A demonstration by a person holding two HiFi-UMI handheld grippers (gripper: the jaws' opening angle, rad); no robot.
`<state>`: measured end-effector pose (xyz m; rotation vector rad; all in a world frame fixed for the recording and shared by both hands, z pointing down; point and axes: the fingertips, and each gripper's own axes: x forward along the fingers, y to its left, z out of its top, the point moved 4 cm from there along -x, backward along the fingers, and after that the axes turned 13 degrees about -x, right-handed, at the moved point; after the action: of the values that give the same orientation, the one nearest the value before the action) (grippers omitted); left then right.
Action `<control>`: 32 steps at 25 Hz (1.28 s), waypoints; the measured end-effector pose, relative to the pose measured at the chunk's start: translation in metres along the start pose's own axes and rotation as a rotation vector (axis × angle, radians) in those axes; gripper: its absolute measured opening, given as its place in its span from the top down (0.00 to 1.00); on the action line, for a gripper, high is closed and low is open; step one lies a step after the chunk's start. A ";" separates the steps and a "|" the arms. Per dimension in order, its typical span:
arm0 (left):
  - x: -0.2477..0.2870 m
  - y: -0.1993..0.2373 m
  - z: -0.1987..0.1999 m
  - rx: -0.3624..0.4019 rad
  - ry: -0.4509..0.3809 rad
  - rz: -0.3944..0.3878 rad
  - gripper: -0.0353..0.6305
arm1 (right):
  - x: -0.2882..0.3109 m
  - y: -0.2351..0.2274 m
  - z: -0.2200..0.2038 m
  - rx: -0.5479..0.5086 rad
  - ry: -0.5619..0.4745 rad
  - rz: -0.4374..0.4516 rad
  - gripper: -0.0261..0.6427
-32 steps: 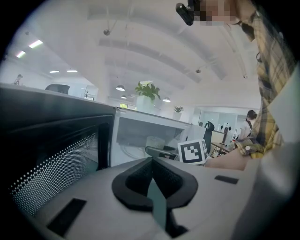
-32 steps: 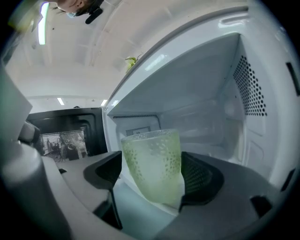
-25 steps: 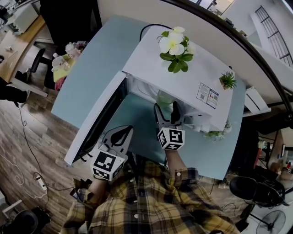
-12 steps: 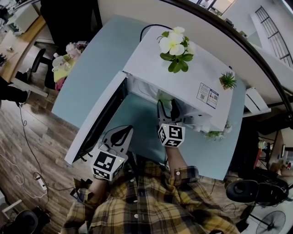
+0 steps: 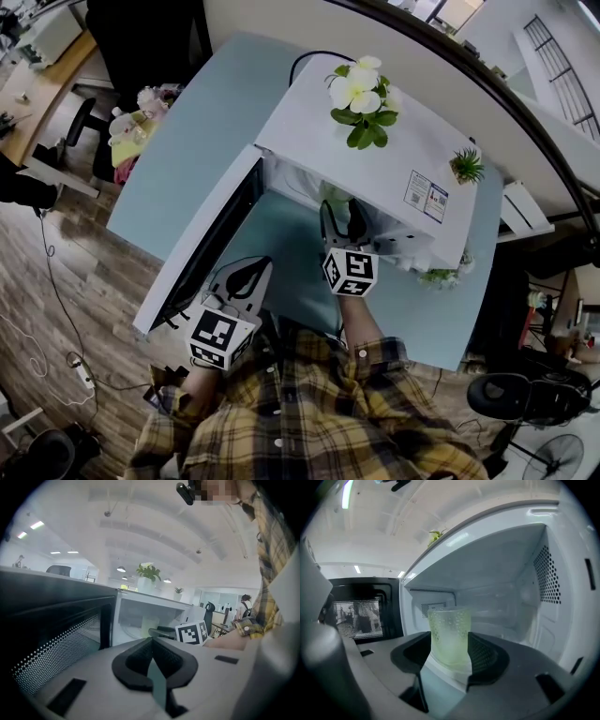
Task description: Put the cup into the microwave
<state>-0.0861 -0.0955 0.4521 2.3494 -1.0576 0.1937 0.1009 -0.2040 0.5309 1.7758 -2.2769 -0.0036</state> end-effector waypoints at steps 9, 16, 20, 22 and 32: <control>-0.003 0.001 0.002 0.001 -0.011 0.002 0.96 | -0.004 0.003 0.006 0.020 -0.014 0.024 0.59; -0.003 -0.001 0.006 0.006 -0.022 -0.006 0.96 | -0.016 0.003 0.014 0.026 -0.027 0.038 0.59; -0.002 -0.003 0.009 0.015 -0.031 -0.008 0.96 | -0.028 0.003 0.018 0.038 -0.031 0.052 0.59; -0.001 -0.005 0.010 0.017 -0.034 -0.011 0.96 | -0.035 0.003 0.021 0.047 -0.029 0.064 0.59; 0.007 -0.023 0.024 0.030 -0.065 -0.064 0.96 | -0.077 -0.008 0.053 0.095 -0.077 0.152 0.59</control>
<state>-0.0669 -0.1003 0.4248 2.4272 -1.0149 0.1111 0.1151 -0.1407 0.4632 1.6684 -2.5001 0.0663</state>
